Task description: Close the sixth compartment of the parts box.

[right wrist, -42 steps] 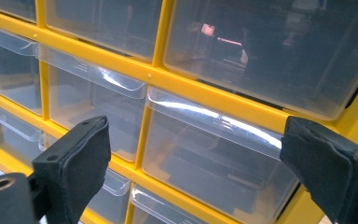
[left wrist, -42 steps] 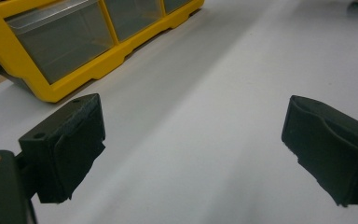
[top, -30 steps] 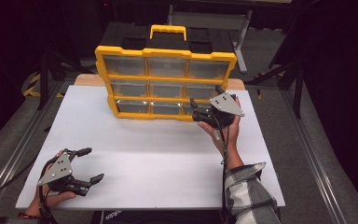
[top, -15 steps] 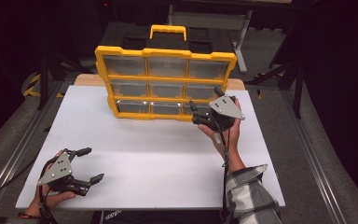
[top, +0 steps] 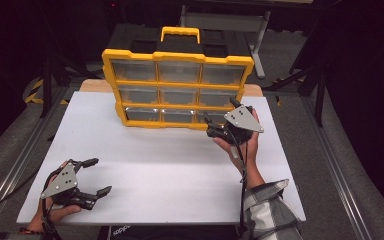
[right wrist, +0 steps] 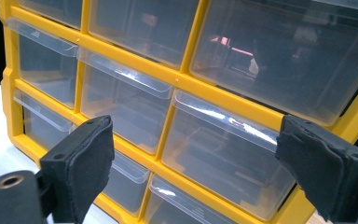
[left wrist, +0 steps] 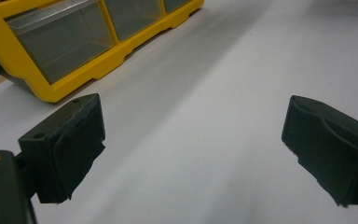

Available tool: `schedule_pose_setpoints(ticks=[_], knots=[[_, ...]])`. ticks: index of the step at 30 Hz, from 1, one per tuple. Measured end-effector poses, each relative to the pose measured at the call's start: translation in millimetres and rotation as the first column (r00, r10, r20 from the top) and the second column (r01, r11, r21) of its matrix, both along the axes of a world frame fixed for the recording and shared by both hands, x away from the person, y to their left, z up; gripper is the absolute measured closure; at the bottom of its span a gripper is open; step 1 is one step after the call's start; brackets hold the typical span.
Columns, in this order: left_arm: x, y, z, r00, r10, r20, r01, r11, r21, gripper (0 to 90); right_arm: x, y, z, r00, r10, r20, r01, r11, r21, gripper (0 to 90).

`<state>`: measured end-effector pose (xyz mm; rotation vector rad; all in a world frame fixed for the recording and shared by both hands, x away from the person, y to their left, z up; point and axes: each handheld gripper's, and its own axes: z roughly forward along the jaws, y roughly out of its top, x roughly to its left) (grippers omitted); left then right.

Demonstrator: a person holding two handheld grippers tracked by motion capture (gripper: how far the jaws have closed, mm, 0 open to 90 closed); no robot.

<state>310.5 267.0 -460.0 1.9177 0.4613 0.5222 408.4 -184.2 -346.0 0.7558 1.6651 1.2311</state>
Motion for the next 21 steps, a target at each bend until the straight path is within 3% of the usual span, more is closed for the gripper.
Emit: schedule_pose_setpoints(ticks=[21], knots=[[-0.7, 0.2, 0.4, 1.0, 0.003, 0.003, -0.003, 1.0, -0.003, 6.8, -17.2, 2.0, -9.5, 0.9988, 0.046, -0.017, -0.046, 0.9989, 0.001, 12.9]])
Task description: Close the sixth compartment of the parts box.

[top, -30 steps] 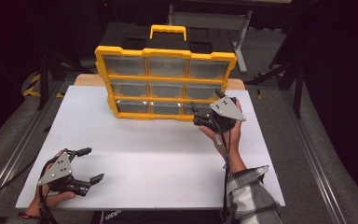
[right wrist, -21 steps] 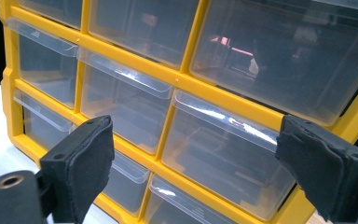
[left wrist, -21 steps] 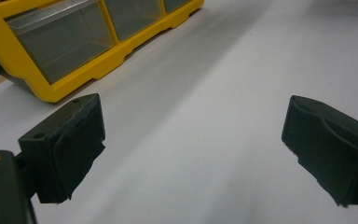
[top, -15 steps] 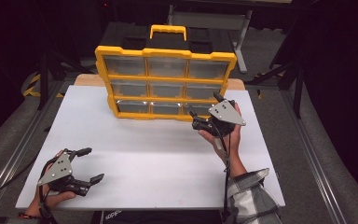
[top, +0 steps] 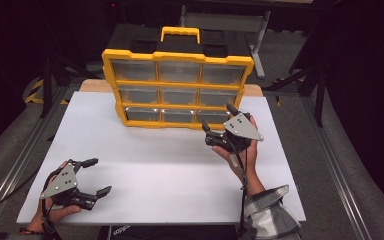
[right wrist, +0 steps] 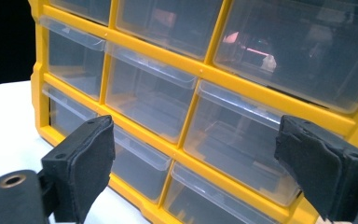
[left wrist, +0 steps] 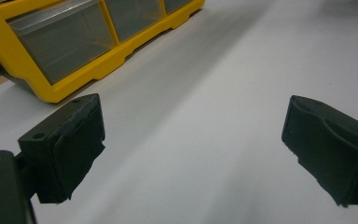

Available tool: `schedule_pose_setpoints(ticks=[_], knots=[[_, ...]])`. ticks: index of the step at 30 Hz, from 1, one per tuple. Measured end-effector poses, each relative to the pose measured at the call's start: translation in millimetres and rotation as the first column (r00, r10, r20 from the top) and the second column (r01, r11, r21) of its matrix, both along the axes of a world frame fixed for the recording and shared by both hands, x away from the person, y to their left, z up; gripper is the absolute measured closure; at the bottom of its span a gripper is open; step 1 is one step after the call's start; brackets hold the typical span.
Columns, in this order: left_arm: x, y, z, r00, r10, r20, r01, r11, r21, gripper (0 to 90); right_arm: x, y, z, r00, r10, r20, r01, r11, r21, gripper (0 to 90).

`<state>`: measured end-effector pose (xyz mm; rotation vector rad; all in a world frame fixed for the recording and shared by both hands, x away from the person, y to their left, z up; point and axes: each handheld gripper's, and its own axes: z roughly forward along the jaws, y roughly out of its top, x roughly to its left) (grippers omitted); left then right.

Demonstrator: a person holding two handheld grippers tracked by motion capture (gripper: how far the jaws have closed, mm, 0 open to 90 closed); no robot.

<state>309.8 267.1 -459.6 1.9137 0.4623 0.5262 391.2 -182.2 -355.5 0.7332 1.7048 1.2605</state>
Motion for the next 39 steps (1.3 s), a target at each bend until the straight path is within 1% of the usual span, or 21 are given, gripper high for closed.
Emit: schedule_pose_setpoints(ticks=[12, 15, 18, 24, 27, 33, 39], knots=[[0.1, -0.4, -0.1, 1.0, 0.002, 0.001, -0.002, 1.0, 0.001, 6.8, -9.7, -5.3, -5.0, 0.9999, 0.01, -0.004, -0.01, 1.0, -0.001, 12.8], [0.1, -0.7, -0.2, 1.0, 0.001, 0.002, -0.001, 1.0, 0.007, 6.8, -12.3, -5.7, -6.1, 0.9999, 0.011, -0.004, -0.011, 0.9999, -0.006, 12.8], [-0.3, -0.8, -0.1, 1.0, 0.001, 0.003, -0.001, 1.0, 0.005, 6.8, -15.3, -6.7, -6.9, 0.9999, 0.014, -0.002, -0.014, 0.9998, -0.015, 12.7], [-0.3, -0.8, 0.0, 1.0, 0.0, 0.002, 0.0, 1.0, 0.006, 6.8, -19.3, -9.6, -8.6, 0.9997, 0.022, -0.009, -0.022, 0.9996, -0.018, 12.6], [-0.2, -1.0, -0.5, 1.0, -0.001, 0.002, 0.001, 1.0, 0.004, 6.8, -22.8, -10.1, -9.6, 0.9995, 0.032, -0.007, -0.032, 0.9991, -0.029, 12.5], [-0.2, -0.9, -0.4, 1.0, -0.001, 0.004, 0.001, 1.0, 0.004, 6.8, -26.5, -11.2, -10.6, 0.9989, 0.045, -0.012, -0.045, 0.9985, -0.031, 12.4], [-0.4, -1.0, -0.1, 1.0, -0.002, 0.007, 0.002, 1.0, 0.008, 6.8, -32.5, -11.8, -14.2, 0.9986, 0.051, -0.014, -0.052, 0.9974, -0.05, 12.4]])
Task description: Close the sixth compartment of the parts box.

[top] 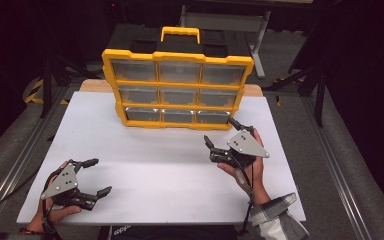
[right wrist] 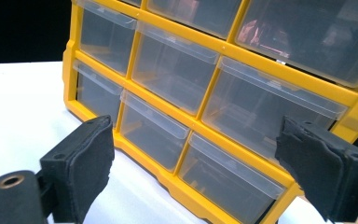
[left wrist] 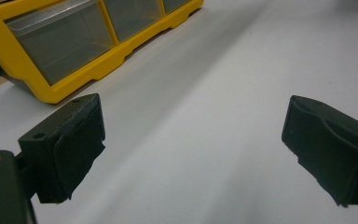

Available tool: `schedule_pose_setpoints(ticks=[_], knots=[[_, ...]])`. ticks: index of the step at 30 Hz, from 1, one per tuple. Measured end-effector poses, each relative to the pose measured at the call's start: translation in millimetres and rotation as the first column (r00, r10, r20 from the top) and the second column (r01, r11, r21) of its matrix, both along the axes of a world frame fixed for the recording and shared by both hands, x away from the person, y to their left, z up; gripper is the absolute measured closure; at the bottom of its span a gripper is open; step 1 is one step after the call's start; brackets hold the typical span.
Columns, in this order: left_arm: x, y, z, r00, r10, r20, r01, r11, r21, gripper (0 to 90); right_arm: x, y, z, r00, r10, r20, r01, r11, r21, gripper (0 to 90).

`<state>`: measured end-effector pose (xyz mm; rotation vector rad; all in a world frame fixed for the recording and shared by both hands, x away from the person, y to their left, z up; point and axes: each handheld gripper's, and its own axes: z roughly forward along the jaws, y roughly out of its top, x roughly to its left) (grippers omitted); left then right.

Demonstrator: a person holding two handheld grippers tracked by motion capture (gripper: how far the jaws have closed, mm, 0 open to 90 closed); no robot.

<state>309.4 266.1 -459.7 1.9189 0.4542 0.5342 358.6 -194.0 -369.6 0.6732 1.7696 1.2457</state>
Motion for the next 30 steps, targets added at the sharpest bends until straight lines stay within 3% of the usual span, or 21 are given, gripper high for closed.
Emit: schedule_pose_setpoints(ticks=[30], knots=[[0.0, -0.7, 0.2, 1.0, -0.003, -0.002, 0.003, 1.0, 0.004, 6.8, -19.7, -9.8, -25.4, 0.9984, 0.035, -0.044, -0.039, 0.9958, -0.083, 11.8]])
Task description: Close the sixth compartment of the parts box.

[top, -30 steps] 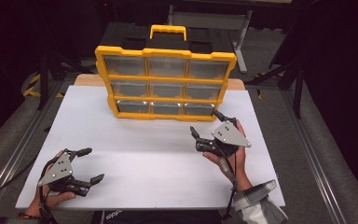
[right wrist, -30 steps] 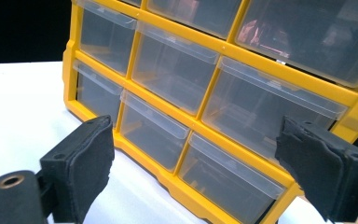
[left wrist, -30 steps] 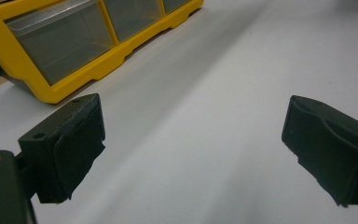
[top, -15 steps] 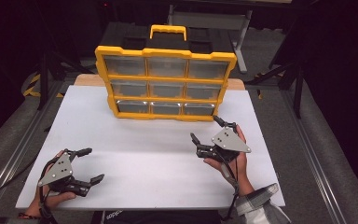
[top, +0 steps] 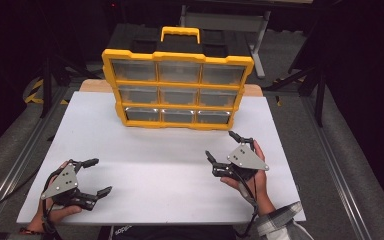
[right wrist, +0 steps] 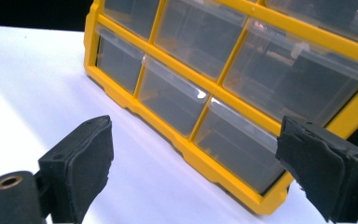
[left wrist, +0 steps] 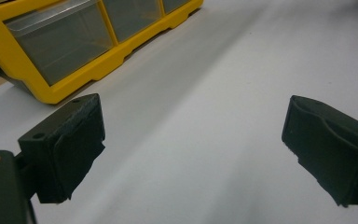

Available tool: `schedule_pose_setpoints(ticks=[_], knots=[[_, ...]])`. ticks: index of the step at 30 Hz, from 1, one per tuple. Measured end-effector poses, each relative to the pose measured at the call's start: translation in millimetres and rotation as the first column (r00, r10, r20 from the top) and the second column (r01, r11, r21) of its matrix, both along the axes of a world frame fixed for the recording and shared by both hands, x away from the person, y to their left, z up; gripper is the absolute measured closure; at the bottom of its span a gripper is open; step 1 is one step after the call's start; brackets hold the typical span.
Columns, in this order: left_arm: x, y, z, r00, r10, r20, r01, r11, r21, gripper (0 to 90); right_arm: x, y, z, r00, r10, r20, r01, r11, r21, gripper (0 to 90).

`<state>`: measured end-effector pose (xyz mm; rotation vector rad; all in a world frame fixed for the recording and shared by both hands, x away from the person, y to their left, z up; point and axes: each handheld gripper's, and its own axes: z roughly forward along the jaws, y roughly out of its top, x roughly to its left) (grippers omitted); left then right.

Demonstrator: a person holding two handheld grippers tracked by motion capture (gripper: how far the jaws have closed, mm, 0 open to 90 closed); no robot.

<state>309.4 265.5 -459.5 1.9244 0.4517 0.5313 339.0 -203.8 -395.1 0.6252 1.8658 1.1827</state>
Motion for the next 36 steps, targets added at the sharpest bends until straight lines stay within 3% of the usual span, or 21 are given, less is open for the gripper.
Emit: schedule_pose_setpoints(ticks=[19, 27, 33, 36], knots=[[0.3, -3.3, 0.0, 1.0, 0.003, 0.005, -0.003, 1.0, 0.008, 6.7, -19.3, -26.6, -26.3, 0.9994, -0.01, -0.032, 0.009, 0.9994, -0.035, 11.8], [1.2, -3.2, 0.1, 1.0, 0.007, 0.007, -0.007, 0.9999, 0.013, 6.7, -27.1, -35.4, -40.3, 0.9991, -0.032, -0.027, 0.029, 0.9961, -0.083, 12.1], [1.4, -3.8, -0.3, 0.9999, 0.015, 0.008, -0.015, 0.9997, 0.02, 6.5, -30.2, -44.2, -51.6, 0.9986, -0.024, -0.047, 0.02, 0.9963, -0.083, 12.1], [1.4, -3.5, -0.3, 0.9998, 0.018, 0.011, -0.018, 0.9997, 0.018, 6.4, -30.8, -50.4, -54.5, 0.9981, -0.019, -0.059, 0.015, 0.9981, -0.06, 12.0]])
